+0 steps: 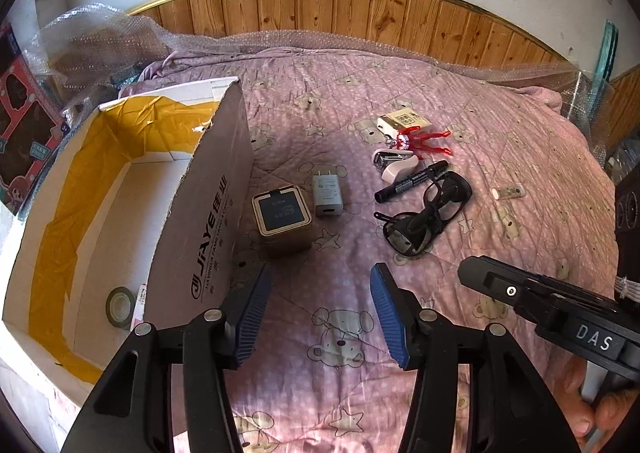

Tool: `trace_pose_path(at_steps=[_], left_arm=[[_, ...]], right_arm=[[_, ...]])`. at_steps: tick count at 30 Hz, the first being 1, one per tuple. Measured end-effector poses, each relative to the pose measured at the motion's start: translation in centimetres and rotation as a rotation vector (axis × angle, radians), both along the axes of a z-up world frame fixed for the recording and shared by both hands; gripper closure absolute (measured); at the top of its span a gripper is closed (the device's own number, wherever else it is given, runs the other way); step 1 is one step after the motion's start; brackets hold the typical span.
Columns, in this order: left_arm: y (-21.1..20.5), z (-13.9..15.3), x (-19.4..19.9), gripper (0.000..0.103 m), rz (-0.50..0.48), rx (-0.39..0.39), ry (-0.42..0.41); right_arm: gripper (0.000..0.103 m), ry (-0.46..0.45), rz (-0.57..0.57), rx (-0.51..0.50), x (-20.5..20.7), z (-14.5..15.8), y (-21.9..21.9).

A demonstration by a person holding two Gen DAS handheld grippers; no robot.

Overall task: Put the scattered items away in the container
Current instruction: 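Move both open tools back toward the items on the bedspread, then grasp the gold-rimmed blue tin with the left tool while the right tool grasps the black glasses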

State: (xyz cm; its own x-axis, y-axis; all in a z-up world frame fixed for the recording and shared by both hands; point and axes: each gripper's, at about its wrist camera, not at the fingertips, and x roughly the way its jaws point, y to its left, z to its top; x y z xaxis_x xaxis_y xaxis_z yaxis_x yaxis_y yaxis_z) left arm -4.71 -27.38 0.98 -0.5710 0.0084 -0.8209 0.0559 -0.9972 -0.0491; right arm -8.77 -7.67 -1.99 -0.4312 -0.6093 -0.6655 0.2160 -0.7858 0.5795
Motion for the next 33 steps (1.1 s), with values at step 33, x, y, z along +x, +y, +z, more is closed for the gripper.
trace_pose_path(at_steps=[33], left_arm=[[-1.9, -7.8, -8.7, 0.054, 0.124, 0.063, -0.054]], right_arm=[[0.041, -0.183, -0.238, -0.004, -10.3, -7.1, 1.0]])
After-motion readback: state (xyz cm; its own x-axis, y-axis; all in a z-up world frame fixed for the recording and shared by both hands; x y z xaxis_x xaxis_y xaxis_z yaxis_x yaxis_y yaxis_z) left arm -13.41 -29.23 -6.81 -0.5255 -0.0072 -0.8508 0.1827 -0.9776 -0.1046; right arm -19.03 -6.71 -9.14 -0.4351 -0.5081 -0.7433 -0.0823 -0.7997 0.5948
